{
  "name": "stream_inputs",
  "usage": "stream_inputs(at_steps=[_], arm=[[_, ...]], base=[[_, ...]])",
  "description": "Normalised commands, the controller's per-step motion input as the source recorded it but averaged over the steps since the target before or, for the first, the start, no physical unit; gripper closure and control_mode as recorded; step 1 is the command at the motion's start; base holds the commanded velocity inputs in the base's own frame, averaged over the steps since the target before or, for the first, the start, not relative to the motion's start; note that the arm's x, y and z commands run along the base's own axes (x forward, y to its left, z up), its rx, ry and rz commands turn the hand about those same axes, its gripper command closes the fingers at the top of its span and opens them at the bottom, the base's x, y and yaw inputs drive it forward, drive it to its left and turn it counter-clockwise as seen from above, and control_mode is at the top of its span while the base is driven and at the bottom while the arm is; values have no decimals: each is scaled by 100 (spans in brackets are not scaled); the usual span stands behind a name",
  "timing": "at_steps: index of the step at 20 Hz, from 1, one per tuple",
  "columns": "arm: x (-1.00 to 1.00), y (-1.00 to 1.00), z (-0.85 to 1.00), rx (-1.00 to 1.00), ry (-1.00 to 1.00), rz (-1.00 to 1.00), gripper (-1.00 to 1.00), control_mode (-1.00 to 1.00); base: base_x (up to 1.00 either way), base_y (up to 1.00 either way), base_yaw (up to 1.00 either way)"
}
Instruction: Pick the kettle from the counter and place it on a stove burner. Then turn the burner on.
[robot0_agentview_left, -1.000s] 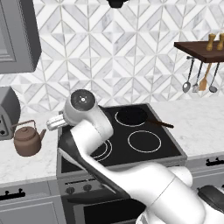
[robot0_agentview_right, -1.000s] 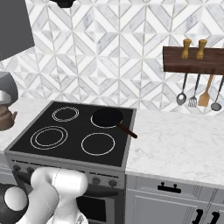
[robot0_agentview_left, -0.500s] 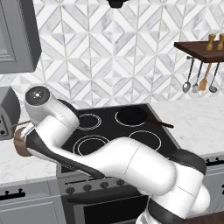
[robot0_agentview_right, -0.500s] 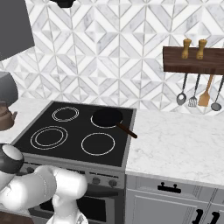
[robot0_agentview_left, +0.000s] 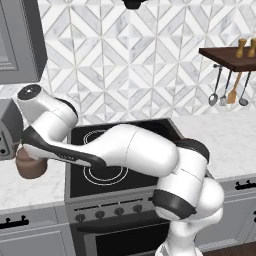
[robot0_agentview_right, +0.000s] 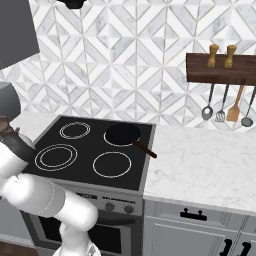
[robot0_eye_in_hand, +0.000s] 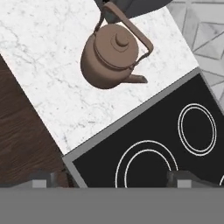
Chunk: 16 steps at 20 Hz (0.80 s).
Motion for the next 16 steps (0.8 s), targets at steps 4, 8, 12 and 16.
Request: stream_inputs(at_steps=[4, 8, 12, 16], arm=[[0, 25, -31, -2, 0, 10, -100, -100], [0, 57, -50, -13, 0, 12, -100, -100], [9, 48, -32, -24, -1, 8, -100, -100], [32, 20, 0, -7, 0, 0, -100, -100]], base=[[0, 0, 0], [0, 0, 0], [0, 0, 0], [0, 0, 0]])
